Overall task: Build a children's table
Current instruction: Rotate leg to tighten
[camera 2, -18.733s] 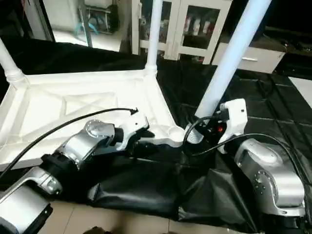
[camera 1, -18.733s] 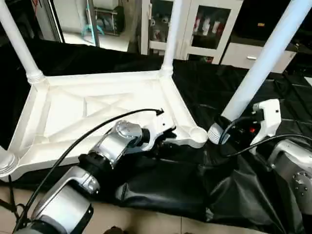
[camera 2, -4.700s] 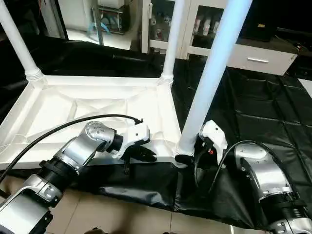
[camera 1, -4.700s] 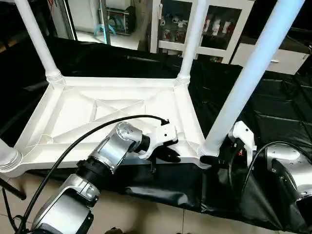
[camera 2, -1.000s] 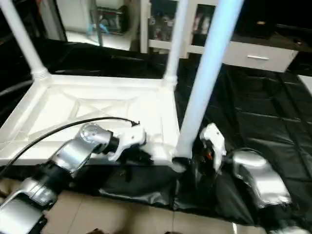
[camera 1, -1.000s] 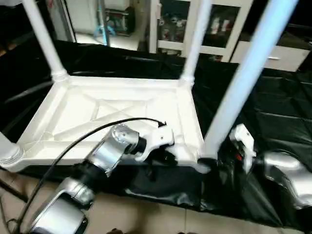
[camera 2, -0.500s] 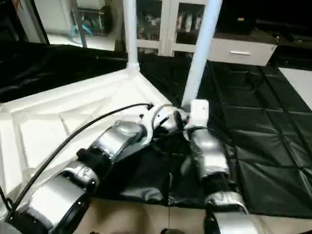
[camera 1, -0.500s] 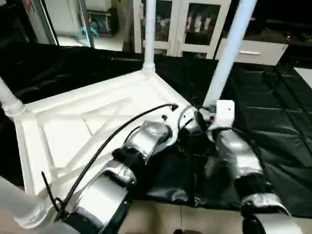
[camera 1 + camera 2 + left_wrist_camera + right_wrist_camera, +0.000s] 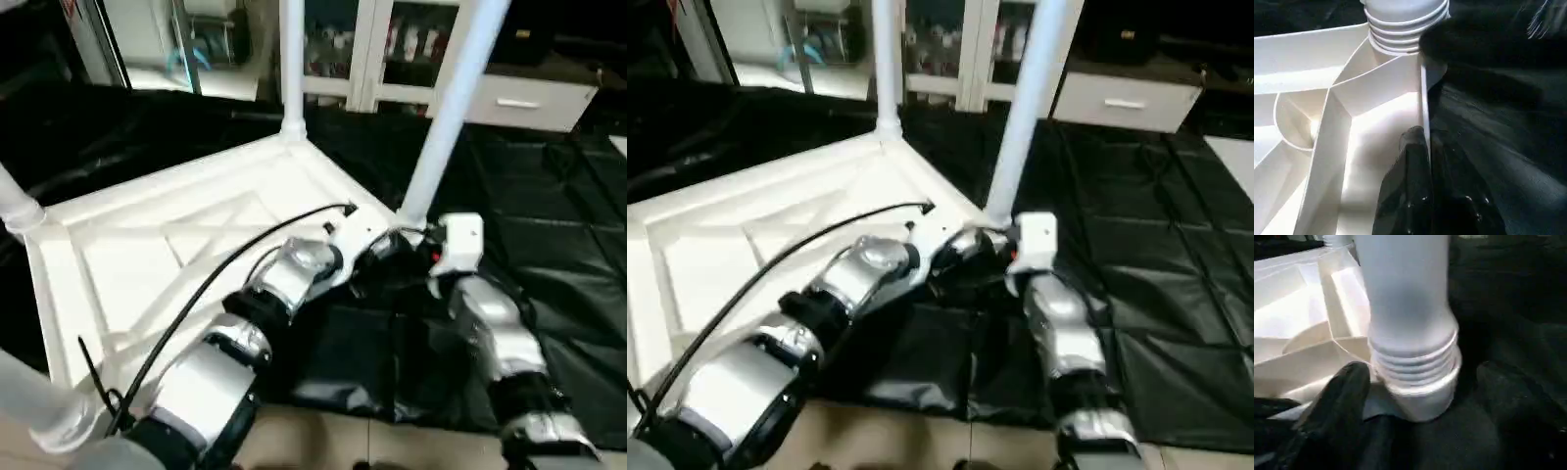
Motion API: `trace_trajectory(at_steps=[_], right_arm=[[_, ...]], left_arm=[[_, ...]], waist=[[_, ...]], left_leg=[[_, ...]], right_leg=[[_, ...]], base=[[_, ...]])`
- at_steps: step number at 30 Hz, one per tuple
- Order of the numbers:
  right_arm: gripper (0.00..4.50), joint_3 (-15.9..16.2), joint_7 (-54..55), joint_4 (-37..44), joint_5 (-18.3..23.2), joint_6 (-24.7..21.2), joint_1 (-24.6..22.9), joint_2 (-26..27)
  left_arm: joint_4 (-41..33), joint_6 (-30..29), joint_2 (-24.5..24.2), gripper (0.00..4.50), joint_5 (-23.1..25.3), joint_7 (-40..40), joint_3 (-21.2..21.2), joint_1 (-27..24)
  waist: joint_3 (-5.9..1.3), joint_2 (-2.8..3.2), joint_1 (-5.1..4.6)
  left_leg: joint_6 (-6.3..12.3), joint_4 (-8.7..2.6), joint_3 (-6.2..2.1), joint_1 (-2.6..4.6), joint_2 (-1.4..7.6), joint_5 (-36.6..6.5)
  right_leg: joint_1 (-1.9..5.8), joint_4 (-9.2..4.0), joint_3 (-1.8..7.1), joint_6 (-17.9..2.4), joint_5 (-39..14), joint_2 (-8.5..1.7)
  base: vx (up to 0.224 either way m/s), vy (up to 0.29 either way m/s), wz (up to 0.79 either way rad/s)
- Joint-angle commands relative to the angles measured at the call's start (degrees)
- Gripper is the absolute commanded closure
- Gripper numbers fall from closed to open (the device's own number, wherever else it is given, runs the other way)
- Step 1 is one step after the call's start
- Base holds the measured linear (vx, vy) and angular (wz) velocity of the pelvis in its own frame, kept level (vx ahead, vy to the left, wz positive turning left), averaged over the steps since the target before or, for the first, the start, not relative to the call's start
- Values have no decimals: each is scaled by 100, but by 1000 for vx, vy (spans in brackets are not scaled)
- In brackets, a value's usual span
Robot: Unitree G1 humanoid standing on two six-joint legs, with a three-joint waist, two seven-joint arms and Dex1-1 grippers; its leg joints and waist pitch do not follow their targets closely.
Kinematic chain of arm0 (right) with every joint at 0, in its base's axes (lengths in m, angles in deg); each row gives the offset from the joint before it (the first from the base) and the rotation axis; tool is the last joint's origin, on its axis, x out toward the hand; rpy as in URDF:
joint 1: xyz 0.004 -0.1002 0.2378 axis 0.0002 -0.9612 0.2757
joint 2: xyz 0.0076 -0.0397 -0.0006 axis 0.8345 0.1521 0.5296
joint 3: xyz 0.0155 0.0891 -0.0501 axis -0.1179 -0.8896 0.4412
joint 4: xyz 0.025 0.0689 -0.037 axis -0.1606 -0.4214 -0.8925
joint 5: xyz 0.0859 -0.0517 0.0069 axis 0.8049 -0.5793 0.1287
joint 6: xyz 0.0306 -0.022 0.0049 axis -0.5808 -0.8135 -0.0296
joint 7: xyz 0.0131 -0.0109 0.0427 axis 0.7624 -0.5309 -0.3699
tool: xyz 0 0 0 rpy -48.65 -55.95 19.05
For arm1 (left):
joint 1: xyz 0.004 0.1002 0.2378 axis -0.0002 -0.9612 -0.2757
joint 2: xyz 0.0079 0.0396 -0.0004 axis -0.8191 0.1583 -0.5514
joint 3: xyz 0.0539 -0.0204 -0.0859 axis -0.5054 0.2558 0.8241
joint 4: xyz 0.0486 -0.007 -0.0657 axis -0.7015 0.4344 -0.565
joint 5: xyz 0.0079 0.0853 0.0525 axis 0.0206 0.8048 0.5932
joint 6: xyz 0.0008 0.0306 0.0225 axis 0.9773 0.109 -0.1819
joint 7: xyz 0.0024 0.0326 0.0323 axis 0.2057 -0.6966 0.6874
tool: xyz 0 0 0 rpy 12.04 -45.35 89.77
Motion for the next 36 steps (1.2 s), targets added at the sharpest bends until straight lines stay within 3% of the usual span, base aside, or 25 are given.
trace_trajectory(at_steps=[1, 4, 8, 9, 10, 12, 13, 16, 19, 23, 24, 27, 28, 36], right_arm=[[32, -90, -246, 439, 115, -170, -56, -247], [11, 176, -1176, 894, 81, -355, -354, -850], [5, 482, -2658, 1842, 572, -730, -883, -1582], [5, 595, -3025, 2133, 682, -873, -1062, -1827], [5, 652, -3177, 2233, 697, -903, -1139, -1942], [5, 896, -3692, 2448, 574, -818, -1413, -2405], [5, 956, -4016, 2598, 670, -881, -1570, -2619], [5, 955, -4174, 2590, 688, -859, -1587, -2654], [5, 990, -4268, 2554, 606, -788, -1547, -2669], [5, 1040, -4420, 2514, 731, -957, -1394, -2680], [5, 1057, -4491, 2485, 739, -969, -1363, -2670], [5, 1117, -4605, 2401, 702, -950, -1303, -2666], [32, 1132, -4636, 2377, 695, -943, -1288, -2666], [92, 1142, -4865, 2234, 675, -901, -1233, -2716]], left_arm=[[-187, 331, -76, 450, -37, -409, -66, -24], [-441, 495, -206, 450, -180, -1418, -211, -217], [-909, 584, -514, 450, -248, -2464, -507, -513], [-1018, 560, -592, 450, -252, -2660, -563, -576], [-1079, 571, -629, 450, -267, -2764, -589, -611], [-1399, 812, -787, 450, -400, -3292, -704, -797], [-1663, 850, -903, 450, -494, -3700, -782, -934], [-1860, 868, -1076, 450, -456, -4009, -911, -1032], [-2011, 828, -1182, 450, -409, -4120, -938, -1100], [-2180, 751, -1270, 450, -368, -4148, -905, -1157], [-2201, 741, -1280, 450, -363, -4152, -911, -1162], [-2228, 714, -1285, 450, -362, -4129, -915, -1165], [-2248, 701, -1290, 450, -364, -4128, -918, -1171], [-2400, 609, -1345, 450, -367, -4117, -932, -1263]], waist=[[-429, -79, 32], [-420, -84, 62], [-415, -73, 124], [-403, -67, 178], [-395, -48, 185], [-381, -76, 222], [-353, -71, 234], [-348, -84, 240], [-336, -95, 250], [-350, -94, 244], [-353, -127, 246], [-358, -133, 251], [-359, -127, 254], [-369, -119, 264]], left_leg=[[652, -389, -5, 43, 149, -1017], [691, -390, -6, 13, 138, -1084], [781, -396, -14, 24, 167, -1189], [813, -400, -9, 55, 199, -1232], [782, -415, -13, 67, 220, -1306], [679, -430, -30, 54, 236, -1389], [642, -450, -22, 80, 247, -1567], [462, -457, -37, 119, 231, -1811], [397, -462, -39, 129, 233, -1828], [398, -473, -53, 78, 237, -1680], [414, -467, -54, 68, 231, -1622], [440, -454, -43, 56, 225, -1504], [449, -454, -44, 52, 227, -1464], [456, -453, -42, 53, 239, -1366]], right_leg=[[367, -418, 223, -1088, -1705, -282], [406, -438, 217, -1065, -1855, -296], [407, -452, 219, -1077, -1931, -307], [383, -440, 247, -1096, -1899, -312], [362, -448, 246, -1113, -1969, -310], [381, -451, 246, -1034, -2193, -326], [341, -480, 258, -1013, -2431, -338], [311, -532, 242, -870, -2934, -362], [285, -564, 241, -762, -3118, -364], [314, -533, 243, -728, -2978, -365], [320, -517, 240, -720, -2950, -372], [322, -514, 244, -728, -2897, -378], [322, -507, 245, -741, -2864, -375], [332, -476, 254, -816, -2657, -374]], base=[[0, 0, 0], [0, 0, 0], [0, 0, 0], [0, 0, 0], [0, 0, 0], [0, 0, 0], [0, 0, 0], [0, 0, 0], [0, 0, 0], [0, 0, 0], [0, 0, 0], [0, 0, 0], [0, 0, 0], [0, 0, 0]])
